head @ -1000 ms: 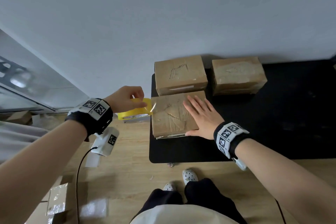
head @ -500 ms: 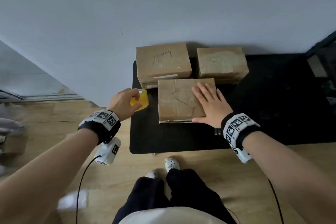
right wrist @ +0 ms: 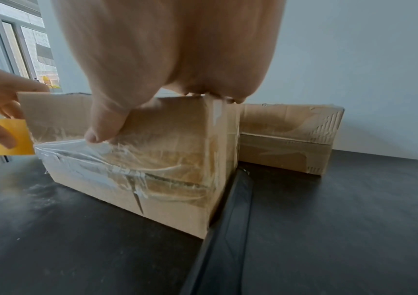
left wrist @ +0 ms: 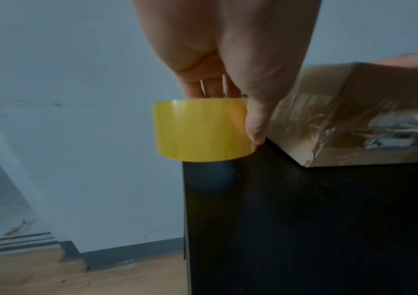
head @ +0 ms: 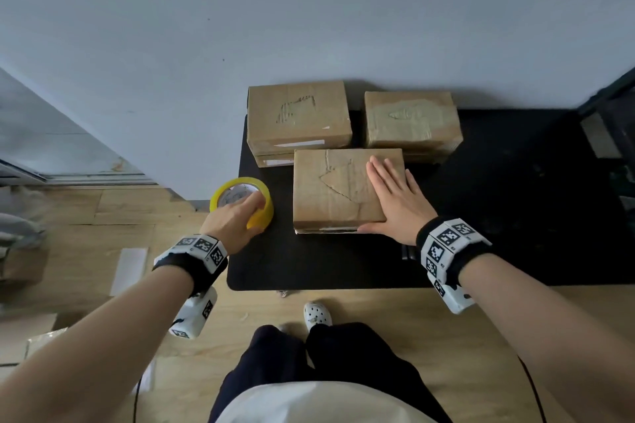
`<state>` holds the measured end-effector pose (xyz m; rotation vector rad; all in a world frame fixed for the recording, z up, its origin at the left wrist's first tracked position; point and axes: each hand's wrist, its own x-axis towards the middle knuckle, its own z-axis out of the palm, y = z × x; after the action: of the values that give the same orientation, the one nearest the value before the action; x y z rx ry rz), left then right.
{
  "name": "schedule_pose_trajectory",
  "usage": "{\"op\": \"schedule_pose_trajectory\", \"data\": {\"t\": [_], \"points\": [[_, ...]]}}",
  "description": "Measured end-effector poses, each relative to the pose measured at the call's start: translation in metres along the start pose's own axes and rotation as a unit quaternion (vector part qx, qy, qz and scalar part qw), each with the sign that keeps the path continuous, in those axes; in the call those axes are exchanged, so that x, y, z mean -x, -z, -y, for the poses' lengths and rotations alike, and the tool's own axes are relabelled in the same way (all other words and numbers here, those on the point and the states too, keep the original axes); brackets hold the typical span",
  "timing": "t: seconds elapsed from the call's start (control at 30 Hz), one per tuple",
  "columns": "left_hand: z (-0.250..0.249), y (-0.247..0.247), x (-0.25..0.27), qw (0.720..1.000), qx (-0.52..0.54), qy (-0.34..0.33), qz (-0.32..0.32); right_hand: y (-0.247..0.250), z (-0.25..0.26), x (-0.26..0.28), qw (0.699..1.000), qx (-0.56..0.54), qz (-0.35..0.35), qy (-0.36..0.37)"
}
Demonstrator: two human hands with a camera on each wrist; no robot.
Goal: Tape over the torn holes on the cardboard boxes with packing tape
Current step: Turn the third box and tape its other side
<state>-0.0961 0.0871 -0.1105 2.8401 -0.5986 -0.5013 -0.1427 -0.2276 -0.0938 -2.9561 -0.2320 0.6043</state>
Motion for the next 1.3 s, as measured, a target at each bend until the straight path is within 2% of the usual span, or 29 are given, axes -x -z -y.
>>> {"op": "schedule_pose_trajectory", "data": {"t": [0.27,0.4,0.43,0.53,0.6,0.67,0.73,0.87,1.13,1.23,1.3], "points": [[-0.009,-0.012,-0.006,0.999,0.015,0.024,0.025,-0.004,0.000,0.002,0.999,0.029,-0.018,0.021],[-0.009,-0.006,-0.004,0.999,0.012,0.020,0.049,-0.002,0.003,0.006,0.998,-0.022,-0.036,0.048],[-0.010,-0.003,-0.002,1.000,-0.005,0.009,0.024,-0.001,0.005,0.008,0.997,-0.037,-0.049,0.056],[-0.021,0.007,-0.003,0.988,-0.036,-0.067,-0.136,0.001,0.015,0.005,0.992,-0.034,-0.099,0.072],[-0.046,0.012,-0.011,0.975,-0.014,-0.108,-0.196,0.001,0.026,-0.004,0.991,-0.016,-0.114,0.071],[-0.074,0.012,-0.023,0.978,0.012,-0.101,-0.182,-0.001,0.035,-0.014,0.993,0.003,-0.103,0.061],[-0.092,0.005,-0.034,0.989,0.022,-0.073,-0.127,-0.006,0.038,-0.022,0.996,0.001,-0.083,0.043],[-0.097,-0.016,-0.040,0.997,-0.011,-0.044,-0.061,-0.016,0.040,-0.026,0.994,0.005,-0.099,0.042],[-0.087,-0.025,-0.046,0.994,-0.017,-0.095,-0.050,-0.021,0.015,-0.017,0.991,0.002,-0.133,-0.009],[-0.084,-0.024,-0.046,0.995,0.017,-0.087,-0.050,-0.017,0.012,-0.016,0.991,-0.021,-0.128,0.007],[-0.088,-0.021,-0.043,0.995,0.057,-0.058,-0.061,-0.016,0.005,-0.013,0.989,-0.051,-0.140,0.005]]}}
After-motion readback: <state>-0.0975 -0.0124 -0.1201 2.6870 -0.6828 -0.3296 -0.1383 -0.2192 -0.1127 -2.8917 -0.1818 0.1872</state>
